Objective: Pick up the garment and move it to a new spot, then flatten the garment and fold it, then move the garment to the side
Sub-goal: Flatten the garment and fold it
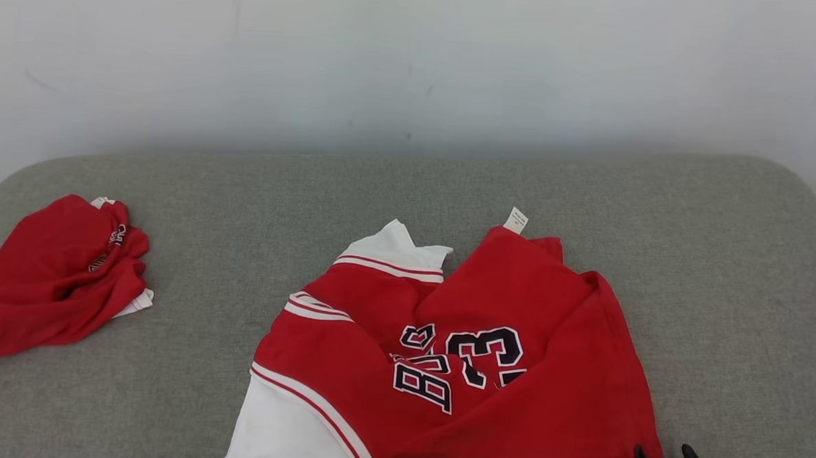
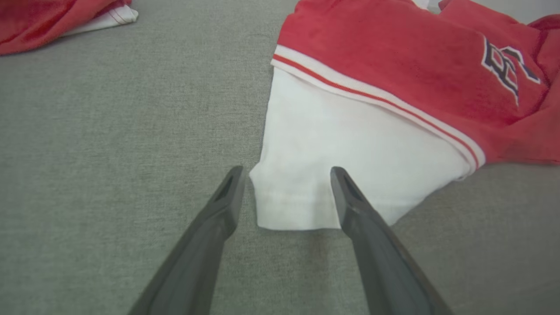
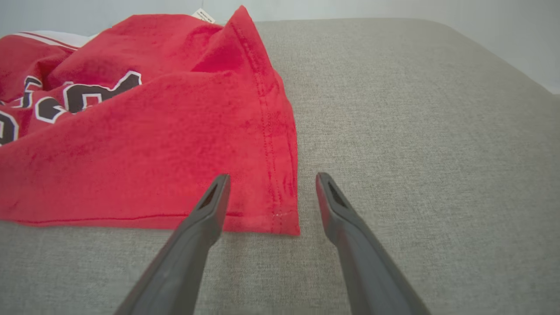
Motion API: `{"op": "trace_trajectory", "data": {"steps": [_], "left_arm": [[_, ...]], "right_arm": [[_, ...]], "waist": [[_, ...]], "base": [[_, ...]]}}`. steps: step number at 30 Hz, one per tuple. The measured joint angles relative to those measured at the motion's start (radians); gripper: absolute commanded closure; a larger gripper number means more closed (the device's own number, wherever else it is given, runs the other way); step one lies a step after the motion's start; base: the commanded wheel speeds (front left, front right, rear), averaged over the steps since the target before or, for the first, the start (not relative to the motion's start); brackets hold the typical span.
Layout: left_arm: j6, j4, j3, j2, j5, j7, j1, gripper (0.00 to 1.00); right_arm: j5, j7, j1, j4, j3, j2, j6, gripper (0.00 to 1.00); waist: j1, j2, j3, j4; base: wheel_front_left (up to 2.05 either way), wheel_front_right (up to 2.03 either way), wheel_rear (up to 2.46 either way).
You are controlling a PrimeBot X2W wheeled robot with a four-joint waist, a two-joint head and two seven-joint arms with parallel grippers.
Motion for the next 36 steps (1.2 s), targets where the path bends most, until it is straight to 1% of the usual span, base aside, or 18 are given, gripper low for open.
{"op": "trace_trajectory", "data": {"steps": [4,13,14,15,16,20,22,29,30,33,36], "left_arm": [[-0.001,0.046,-0.017,0.002,-0.009,0.000,-0.026,0.00],[-0.001,0.121,-0.055,0.002,-0.055,0.000,-0.071,0.00],[-0.001,0.136,-0.066,0.000,-0.063,-0.001,-0.080,0.00],[-0.001,0.150,-0.077,-0.002,-0.072,-0.002,-0.092,0.55],[-0.001,0.154,-0.082,-0.002,-0.079,-0.002,-0.096,1.00],[-0.001,0.157,-0.100,-0.004,-0.110,-0.001,-0.100,1.00],[-0.002,0.137,-0.100,-0.007,-0.128,0.000,-0.090,1.00],[-0.002,-0.008,-0.087,0.020,-0.179,0.000,-0.096,1.00],[-0.002,-0.008,-0.087,0.020,-0.179,0.000,-0.096,1.00],[-0.002,-0.056,-0.103,0.041,-0.214,0.000,-0.160,1.00],[-0.002,-0.065,-0.134,0.083,-0.232,0.000,-0.269,1.00]], "right_arm": [[0.006,-0.011,-0.032,0.085,0.007,-0.002,0.000,0.00],[0.041,-0.031,-0.123,0.233,0.049,0.001,0.000,0.00],[0.048,-0.032,-0.131,0.250,0.057,0.002,0.000,0.23],[0.068,-0.035,-0.147,0.276,0.068,0.002,0.000,0.93],[0.073,-0.036,-0.155,0.284,0.074,0.002,0.000,1.00],[0.112,-0.041,-0.170,0.307,0.100,0.007,0.000,1.00],[0.133,-0.041,-0.169,0.297,0.114,0.007,0.000,1.00],[0.175,-0.042,-0.169,0.122,0.128,-0.005,0.000,1.00],[0.175,-0.042,-0.169,0.122,0.128,-0.005,0.000,1.00],[0.187,-0.044,-0.201,0.062,0.155,-0.019,0.000,1.00],[0.196,-0.044,-0.276,0.037,0.197,-0.047,0.000,1.00]], "waist": [[0.0000,0.0000,0.014,-0.002],[0.0000,0.0000,0.040,-0.008],[0.0000,0.0000,0.042,-0.007],[0.0000,0.0000,0.045,-0.006],[0.0000,0.0000,0.045,-0.006],[0.0000,0.0000,0.035,-0.008],[0.0000,0.0001,0.026,-0.009],[-0.0002,0.0000,-0.001,-0.019],[-0.0002,0.0000,-0.001,-0.019],[-0.0002,0.0000,-0.004,-0.025],[-0.0002,0.0000,0.001,-0.032]], "base": [[0.00,0.00,0.00],[0.00,0.00,0.00],[0.00,0.00,0.00],[0.00,0.00,0.00],[0.00,0.00,0.00],[0.00,0.00,0.00],[0.00,0.00,0.00],[0.00,0.00,0.00],[0.00,0.00,0.00],[0.00,0.00,0.00],[0.00,0.00,0.00]]}}
